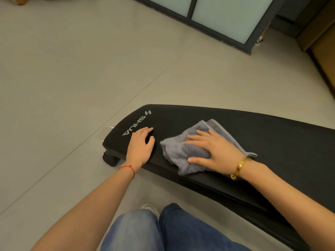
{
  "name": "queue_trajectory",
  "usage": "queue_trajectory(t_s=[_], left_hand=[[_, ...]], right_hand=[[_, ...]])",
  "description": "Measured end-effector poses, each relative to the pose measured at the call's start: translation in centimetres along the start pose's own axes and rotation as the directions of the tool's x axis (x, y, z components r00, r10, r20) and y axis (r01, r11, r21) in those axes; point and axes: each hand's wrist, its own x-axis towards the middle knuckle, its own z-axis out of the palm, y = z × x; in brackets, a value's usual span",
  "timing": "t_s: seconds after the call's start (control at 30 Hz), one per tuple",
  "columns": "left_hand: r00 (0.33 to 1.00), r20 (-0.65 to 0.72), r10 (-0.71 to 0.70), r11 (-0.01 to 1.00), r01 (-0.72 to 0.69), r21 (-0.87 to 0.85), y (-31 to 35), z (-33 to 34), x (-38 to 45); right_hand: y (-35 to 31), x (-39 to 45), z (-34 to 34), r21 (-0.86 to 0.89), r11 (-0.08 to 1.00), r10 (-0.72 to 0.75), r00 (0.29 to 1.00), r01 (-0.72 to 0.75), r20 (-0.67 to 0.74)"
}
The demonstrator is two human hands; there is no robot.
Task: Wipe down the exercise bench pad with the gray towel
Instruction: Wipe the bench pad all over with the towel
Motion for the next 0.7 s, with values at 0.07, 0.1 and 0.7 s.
queue_trajectory(t_s=[0.07, 0.1, 0.7], left_hand=[[1.000, 0.011, -0.002, 1.000, 0.002, 0.012, 0.0, 0.0, 0.0], [1.000, 0.011, 0.000, 1.000, 0.000, 0.013, 0.0, 0.0, 0.0], [1.000, 0.006, -0.009, 1.000, 0.009, -0.003, 0.0, 0.0, 0.0]], right_hand=[[0.7, -0.9, -0.8, 0.049, 0.999, -0.001, 1.000, 0.000, 0.015], [1.8, -0.4, -1.2, 0.048, 0.999, 0.012, 1.000, -0.012, -0.002], [3.1, -3.4, -2.3, -0.024, 0.987, 0.155, 0.987, -0.156, -0.038]])
